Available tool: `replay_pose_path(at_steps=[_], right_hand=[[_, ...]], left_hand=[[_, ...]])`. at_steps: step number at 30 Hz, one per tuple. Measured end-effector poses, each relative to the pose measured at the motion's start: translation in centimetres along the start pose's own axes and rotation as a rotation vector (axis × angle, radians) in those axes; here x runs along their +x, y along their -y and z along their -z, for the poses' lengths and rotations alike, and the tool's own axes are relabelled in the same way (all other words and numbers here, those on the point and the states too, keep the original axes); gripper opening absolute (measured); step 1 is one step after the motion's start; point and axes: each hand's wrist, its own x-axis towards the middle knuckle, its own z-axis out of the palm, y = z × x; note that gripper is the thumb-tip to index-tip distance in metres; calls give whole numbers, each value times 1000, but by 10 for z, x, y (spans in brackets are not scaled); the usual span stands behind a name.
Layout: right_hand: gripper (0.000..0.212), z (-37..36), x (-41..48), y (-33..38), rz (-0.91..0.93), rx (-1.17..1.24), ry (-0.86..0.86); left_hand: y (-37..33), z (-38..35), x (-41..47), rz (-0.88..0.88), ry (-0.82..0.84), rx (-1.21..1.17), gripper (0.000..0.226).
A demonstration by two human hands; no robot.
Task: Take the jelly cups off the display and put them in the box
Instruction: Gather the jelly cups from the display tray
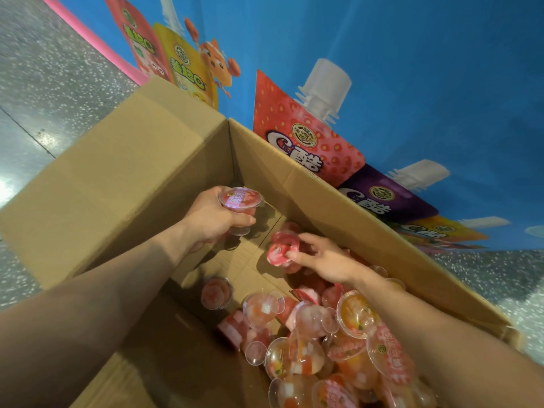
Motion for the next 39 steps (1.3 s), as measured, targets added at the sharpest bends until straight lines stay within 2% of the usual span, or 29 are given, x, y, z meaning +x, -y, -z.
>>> replay_pose_path(at_steps=[2,5,7,10,12,14,16,22,27,30,35,39], right_hand=[[46,4,-11,13,31,259,70],[57,14,-26,27,42,640,160],[53,23,-34,36,62,728,210],[49,32,-44,44,89,724,256],[62,32,-48,48,114,725,248],[83,31,-52,54,139,730,200],[89,29,-60,65,177,713,124],[75,27,-90,108,302,623,-52],[54,38,-120,149,426,611,-74],[57,50,-141,170,504,526,-104],[58,78,-181,209,608,293,-287],[59,95,-209,239,671,147,-391]], left_hand=[[-1,3,-1,-6,7,6,55],[-6,9,-6,-34,18,-31,61],[-10,15,-11,-75,64,-62,60],[-19,21,-19,-152,99,-107,51],[-25,23,-27,-200,103,-119,45],[-28,23,-33,-223,105,-131,50],[-30,27,-38,-240,86,-103,65],[-47,35,-59,-272,112,-55,63],[-87,50,-86,-334,157,-14,60],[-126,68,-108,-407,200,29,43],[-187,88,-146,-582,112,109,57],[-223,86,-177,-679,129,190,61]])
